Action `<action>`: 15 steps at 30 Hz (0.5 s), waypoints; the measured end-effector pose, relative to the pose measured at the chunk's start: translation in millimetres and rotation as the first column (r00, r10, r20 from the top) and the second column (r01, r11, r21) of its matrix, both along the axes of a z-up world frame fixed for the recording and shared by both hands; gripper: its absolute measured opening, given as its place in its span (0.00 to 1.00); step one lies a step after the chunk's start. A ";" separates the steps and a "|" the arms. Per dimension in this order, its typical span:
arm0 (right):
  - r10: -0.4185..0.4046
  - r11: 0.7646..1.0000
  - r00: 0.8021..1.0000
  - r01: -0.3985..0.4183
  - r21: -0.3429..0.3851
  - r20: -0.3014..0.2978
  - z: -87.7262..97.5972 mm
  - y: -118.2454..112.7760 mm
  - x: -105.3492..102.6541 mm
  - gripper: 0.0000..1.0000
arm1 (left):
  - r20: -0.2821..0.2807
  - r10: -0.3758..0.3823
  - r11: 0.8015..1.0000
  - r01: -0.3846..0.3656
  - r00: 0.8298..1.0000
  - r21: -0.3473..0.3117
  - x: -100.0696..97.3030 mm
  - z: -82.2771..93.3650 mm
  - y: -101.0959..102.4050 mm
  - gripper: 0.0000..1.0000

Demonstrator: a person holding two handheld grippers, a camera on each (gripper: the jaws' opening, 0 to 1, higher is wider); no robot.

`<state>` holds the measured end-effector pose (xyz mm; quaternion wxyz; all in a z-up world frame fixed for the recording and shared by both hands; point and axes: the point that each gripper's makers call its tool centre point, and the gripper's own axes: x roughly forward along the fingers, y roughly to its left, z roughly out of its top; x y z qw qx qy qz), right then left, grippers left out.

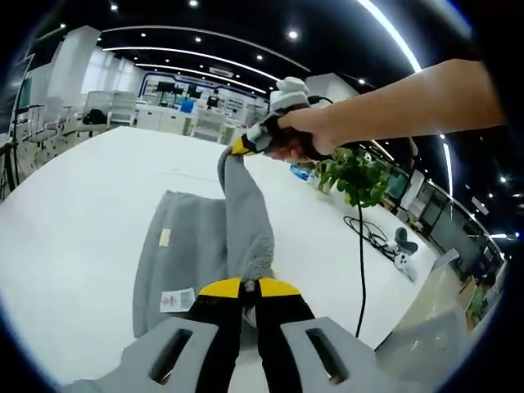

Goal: Fold the towel on the table until its edges align and the towel forms a compact rectangular stack.

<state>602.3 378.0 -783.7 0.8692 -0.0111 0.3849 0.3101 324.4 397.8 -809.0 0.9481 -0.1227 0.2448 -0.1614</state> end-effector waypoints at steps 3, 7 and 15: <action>0.007 1.000 1.000 -0.007 0.002 -0.003 -4.3 6.1 -0.5 0.00 | -0.012 0.004 1.000 -0.004 1.000 0.008 -0.5 -5.5 5.0 0.05; 0.022 1.000 1.000 -0.022 0.004 -0.006 -10.4 13.5 -2.2 0.00 | -0.032 0.008 1.000 -0.007 0.999 0.019 -2.7 -12.7 11.7 0.05; 0.039 0.999 0.999 -0.039 0.002 -0.013 -19.2 26.5 -1.2 0.00 | -0.053 0.030 0.999 -0.029 0.998 0.027 -4.5 -19.6 22.2 0.05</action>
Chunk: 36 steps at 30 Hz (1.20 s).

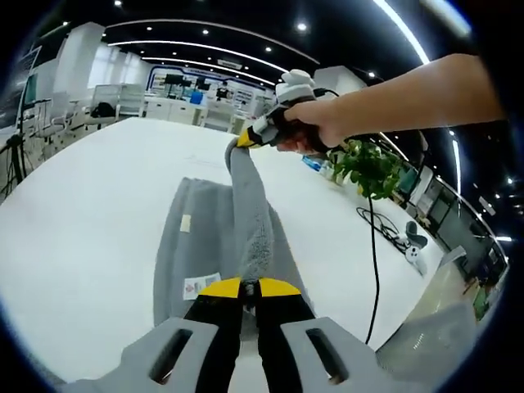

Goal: Fold the towel on the table until its edges align and the towel forms a compact rectangular stack.

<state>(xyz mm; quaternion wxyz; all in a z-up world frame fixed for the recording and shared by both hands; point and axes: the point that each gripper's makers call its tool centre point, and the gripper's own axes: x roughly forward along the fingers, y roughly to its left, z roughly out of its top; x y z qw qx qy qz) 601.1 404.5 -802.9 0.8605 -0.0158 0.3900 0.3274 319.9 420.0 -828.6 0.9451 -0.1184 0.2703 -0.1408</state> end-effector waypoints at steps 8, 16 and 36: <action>0.010 1.000 1.000 -0.010 -0.009 -0.009 -7.6 16.1 -0.3 0.00 | -0.018 0.017 1.000 -0.017 1.000 -0.007 0.5 -8.0 11.8 0.05; 0.027 0.999 1.000 -0.027 -0.022 -0.010 -16.2 31.2 0.4 0.01 | -0.033 0.052 0.998 -0.053 0.998 -0.026 1.0 -11.5 21.8 0.05; 0.047 0.997 0.998 -0.049 -0.063 -0.035 -52.3 54.7 -2.0 0.01 | -0.170 0.034 0.999 -0.033 0.985 0.012 -0.2 -49.0 38.1 0.06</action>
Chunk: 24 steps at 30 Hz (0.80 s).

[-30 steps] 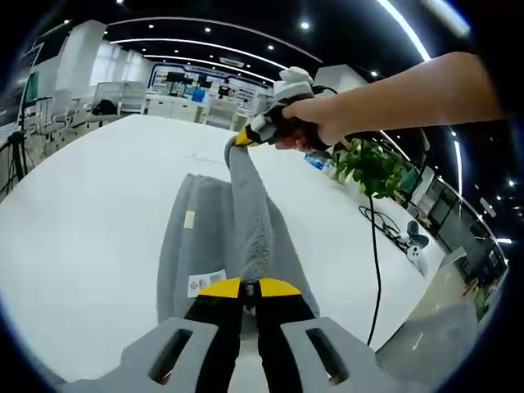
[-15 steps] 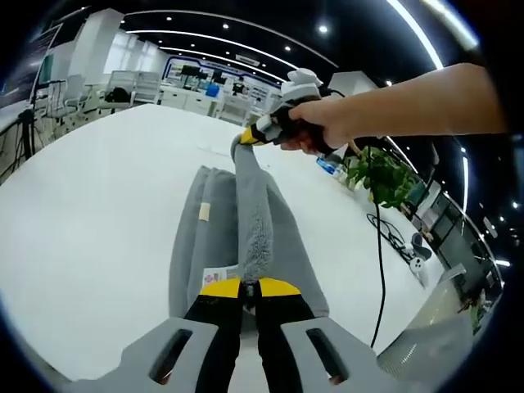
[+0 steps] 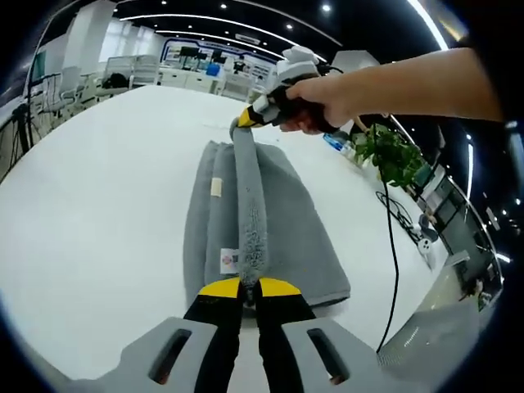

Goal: Fold the towel on the table until its edges align and the towel forms a compact rectangular stack.

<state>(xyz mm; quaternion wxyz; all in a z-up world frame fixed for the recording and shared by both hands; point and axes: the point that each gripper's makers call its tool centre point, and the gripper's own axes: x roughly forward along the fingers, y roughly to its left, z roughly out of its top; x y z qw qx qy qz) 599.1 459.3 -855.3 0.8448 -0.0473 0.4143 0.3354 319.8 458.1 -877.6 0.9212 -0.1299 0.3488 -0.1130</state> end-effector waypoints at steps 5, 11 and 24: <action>-0.016 1.000 1.000 0.016 -0.024 -0.002 -8.4 0.9 2.8 0.01 | -0.021 0.003 1.000 -0.003 1.000 0.007 -0.4 -7.6 3.5 0.06; -0.018 1.000 1.000 0.018 -0.020 -0.002 -10.5 2.3 1.9 0.02 | -0.044 0.006 1.000 -0.006 0.999 0.003 -1.8 -15.0 4.8 0.06; 0.037 0.996 0.999 -0.039 0.075 0.028 -6.0 19.5 -1.8 0.08 | -0.088 0.017 0.999 -0.014 0.996 0.031 -3.5 -29.3 14.8 0.12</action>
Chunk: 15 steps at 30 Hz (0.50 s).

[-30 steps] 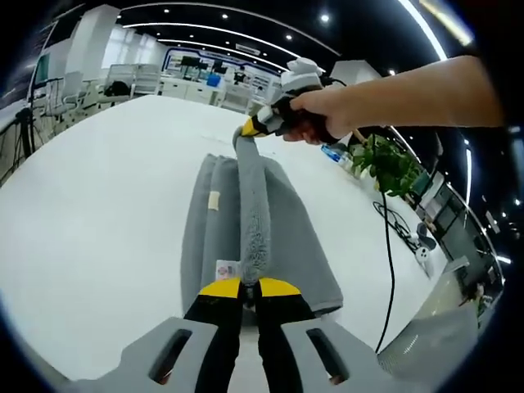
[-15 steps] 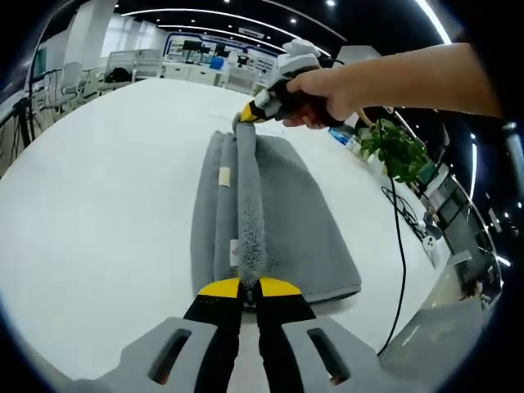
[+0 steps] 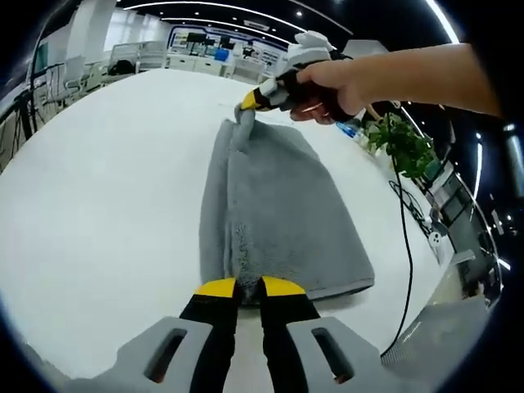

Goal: Fold the towel on the table until its edges align and the towel forms a compact rectangular stack.

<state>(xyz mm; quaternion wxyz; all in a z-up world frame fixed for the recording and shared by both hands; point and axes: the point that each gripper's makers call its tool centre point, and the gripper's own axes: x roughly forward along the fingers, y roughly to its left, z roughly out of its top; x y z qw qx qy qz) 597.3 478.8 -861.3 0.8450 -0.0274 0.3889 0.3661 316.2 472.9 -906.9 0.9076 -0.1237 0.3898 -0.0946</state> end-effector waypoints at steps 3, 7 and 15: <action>0.001 1.000 1.000 -0.001 0.007 0.006 4.5 0.0 0.4 0.11 | 0.002 0.011 1.000 -0.011 1.000 0.011 -0.3 1.5 5.1 0.16; -0.001 1.000 1.000 0.001 0.009 0.004 8.5 -4.5 -0.1 0.14 | 0.019 0.021 0.998 -0.023 1.000 0.064 1.2 5.0 15.6 0.21; 0.000 1.000 1.000 0.000 0.001 0.002 12.2 -14.5 -5.9 0.16 | 0.019 -0.018 0.989 0.015 1.000 0.149 -3.1 6.0 19.9 0.21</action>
